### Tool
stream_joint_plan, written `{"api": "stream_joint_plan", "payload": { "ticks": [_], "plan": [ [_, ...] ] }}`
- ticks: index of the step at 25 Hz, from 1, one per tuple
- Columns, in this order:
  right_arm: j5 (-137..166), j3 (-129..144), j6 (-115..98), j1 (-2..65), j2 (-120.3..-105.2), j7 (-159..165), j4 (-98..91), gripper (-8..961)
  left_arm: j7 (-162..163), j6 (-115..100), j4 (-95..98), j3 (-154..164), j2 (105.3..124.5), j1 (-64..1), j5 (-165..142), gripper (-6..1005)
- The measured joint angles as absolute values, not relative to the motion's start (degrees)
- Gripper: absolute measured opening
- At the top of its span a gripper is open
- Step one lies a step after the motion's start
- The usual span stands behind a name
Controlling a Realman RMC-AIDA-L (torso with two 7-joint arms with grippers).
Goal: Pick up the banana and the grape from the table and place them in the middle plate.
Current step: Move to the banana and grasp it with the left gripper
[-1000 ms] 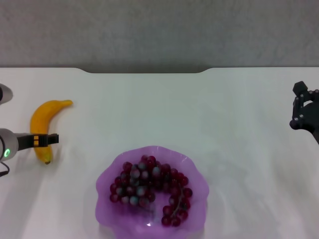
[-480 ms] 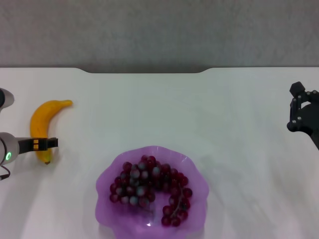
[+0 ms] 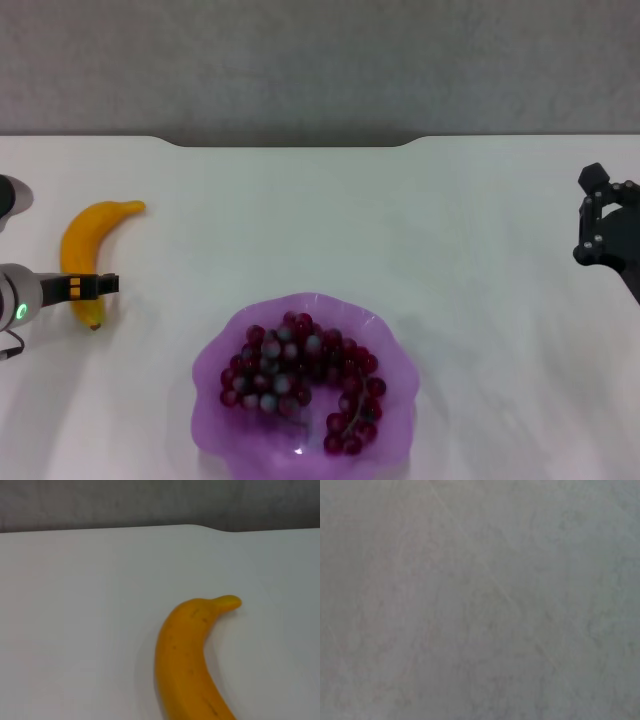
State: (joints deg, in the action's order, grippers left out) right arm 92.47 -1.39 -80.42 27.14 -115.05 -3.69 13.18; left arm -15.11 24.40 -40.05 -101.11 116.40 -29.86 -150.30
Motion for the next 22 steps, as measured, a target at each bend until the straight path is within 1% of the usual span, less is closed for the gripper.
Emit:
{"api": "stream_joint_plan", "payload": {
  "ticks": [6,17,22],
  "plan": [
    [92.94,-1.37,-80.42,27.25,-115.05,-3.69,13.36,-1,-15.11,24.22,-37.87,-100.94,116.43,-31.27,-150.30,869],
    [93.43,-1.41,-80.42,27.36,-115.00,-3.69,13.45,-1,-15.46,24.20,-37.45,-100.90,116.39,-31.39,-150.30,866],
    [93.43,-1.41,-80.42,27.43,-114.97,-3.69,13.45,-1,-15.50,24.16,-37.44,-100.90,116.36,-31.39,-150.30,700]
  ]
}}
